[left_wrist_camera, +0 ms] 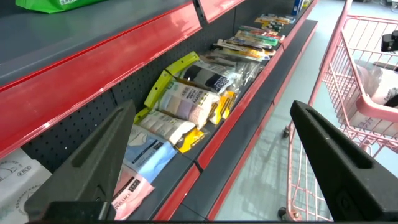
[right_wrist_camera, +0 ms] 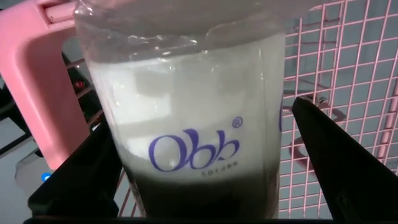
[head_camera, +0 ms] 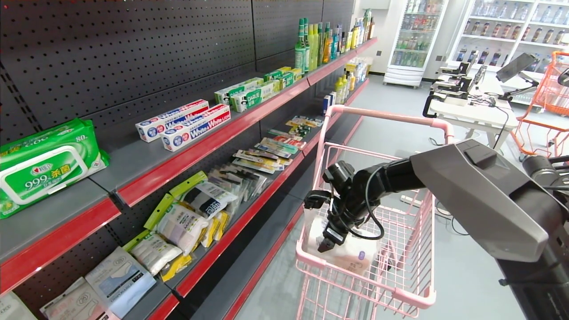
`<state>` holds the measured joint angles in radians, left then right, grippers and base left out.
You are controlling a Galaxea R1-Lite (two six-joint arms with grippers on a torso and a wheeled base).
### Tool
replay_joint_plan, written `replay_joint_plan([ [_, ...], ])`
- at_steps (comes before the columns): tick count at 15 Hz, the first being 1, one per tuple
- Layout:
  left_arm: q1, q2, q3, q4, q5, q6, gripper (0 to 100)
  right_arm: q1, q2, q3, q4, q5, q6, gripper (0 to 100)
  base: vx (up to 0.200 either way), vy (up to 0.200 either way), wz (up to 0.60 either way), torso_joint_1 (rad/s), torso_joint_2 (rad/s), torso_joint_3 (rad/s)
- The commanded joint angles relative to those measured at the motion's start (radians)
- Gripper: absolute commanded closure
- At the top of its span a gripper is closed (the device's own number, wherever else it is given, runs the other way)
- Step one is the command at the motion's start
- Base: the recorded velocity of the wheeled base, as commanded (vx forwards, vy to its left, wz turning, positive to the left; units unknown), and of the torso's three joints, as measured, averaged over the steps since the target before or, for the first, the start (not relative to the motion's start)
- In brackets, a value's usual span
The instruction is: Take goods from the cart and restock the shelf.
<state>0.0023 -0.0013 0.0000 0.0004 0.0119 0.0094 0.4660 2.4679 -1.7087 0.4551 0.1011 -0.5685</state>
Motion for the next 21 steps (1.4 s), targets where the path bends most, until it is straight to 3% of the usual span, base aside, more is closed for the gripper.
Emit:
replay_joint_plan([
  [1, 0.001, 0.001, -0.002, 0.0, 0.0, 0.0, 0, -0.006, 0.005, -0.022, 0.008, 0.003, -0.01, 0, 0.0, 0.0, 0.0, 0.0, 0.0, 0.0],
  [20, 0.001, 0.001, 0.0, 0.0, 0.0, 0.0, 0, -0.003, 0.036, -0.011, -0.009, 0.071, 0.002, 0, 0.0, 0.0, 0.0, 0.0, 0.0, 0.0],
  [21, 0.001, 0.001, 0.0, 0.001, 0.0, 0.0, 0, -0.003, 0.037, -0.006, -0.009, 0.071, 0.002, 100, 0.0, 0.0, 0.0, 0.0, 0.0, 0.0],
])
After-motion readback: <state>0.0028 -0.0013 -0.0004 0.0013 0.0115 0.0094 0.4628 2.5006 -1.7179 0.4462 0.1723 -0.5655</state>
